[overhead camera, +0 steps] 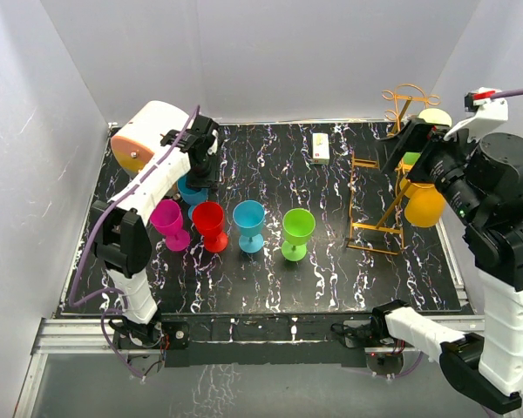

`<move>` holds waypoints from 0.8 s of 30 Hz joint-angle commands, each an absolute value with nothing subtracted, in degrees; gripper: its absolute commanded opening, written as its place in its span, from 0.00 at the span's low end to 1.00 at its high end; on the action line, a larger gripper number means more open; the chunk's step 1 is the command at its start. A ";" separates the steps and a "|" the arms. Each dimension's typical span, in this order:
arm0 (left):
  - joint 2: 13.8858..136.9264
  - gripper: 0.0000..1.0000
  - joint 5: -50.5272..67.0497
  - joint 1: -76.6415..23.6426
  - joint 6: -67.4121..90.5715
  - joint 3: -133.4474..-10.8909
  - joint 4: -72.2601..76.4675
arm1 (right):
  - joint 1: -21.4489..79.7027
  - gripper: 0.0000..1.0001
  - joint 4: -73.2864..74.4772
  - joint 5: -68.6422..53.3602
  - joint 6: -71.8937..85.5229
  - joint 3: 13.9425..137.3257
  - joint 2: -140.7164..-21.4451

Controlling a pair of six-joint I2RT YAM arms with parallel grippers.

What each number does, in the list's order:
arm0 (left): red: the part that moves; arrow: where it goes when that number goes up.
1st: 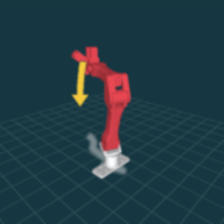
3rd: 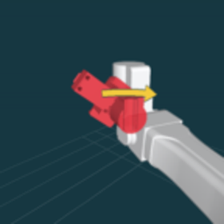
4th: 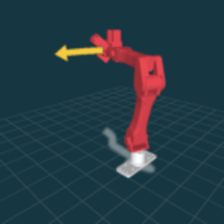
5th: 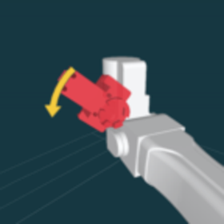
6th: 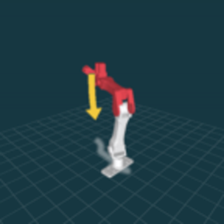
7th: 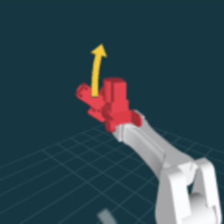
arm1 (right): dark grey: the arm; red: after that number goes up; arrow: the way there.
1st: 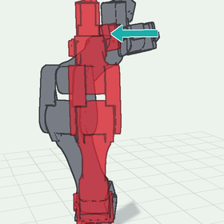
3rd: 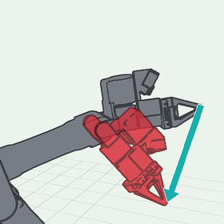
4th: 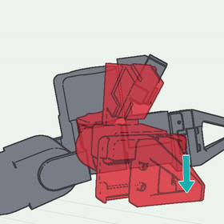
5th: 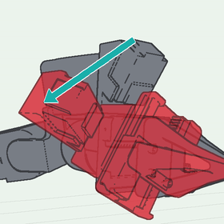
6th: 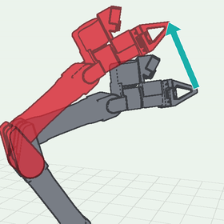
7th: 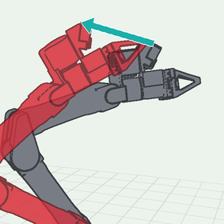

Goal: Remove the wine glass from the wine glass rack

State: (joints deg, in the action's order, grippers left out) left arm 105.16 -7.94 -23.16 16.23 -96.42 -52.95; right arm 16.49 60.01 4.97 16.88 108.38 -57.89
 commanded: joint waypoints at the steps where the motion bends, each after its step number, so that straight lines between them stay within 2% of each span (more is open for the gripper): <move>1: 99.30 0.46 -6.10 -23.47 15.56 -100.75 -54.80 | 16.79 0.98 63.21 13.71 11.27 111.10 -57.62; 9: 94.17 0.74 0.02 -23.46 15.40 -105.10 -55.38 | 16.79 0.95 65.70 29.07 10.24 113.44 -63.70; 11: 92.99 0.78 2.75 -23.42 15.82 -106.31 -55.20 | 16.78 0.93 65.17 31.58 9.65 113.99 -64.93; 15: 88.28 0.95 10.97 -23.48 17.49 -105.03 -52.19 | 16.79 0.88 64.19 38.13 8.24 114.55 -68.47; 17: 85.60 0.98 15.49 -23.48 18.40 -103.06 -49.67 | 16.79 0.85 62.11 41.44 5.57 113.11 -69.68; 24: 76.17 0.99 27.66 -23.47 18.23 -95.00 -42.45 | 16.72 0.79 49.02 51.73 -6.46 101.49 -71.11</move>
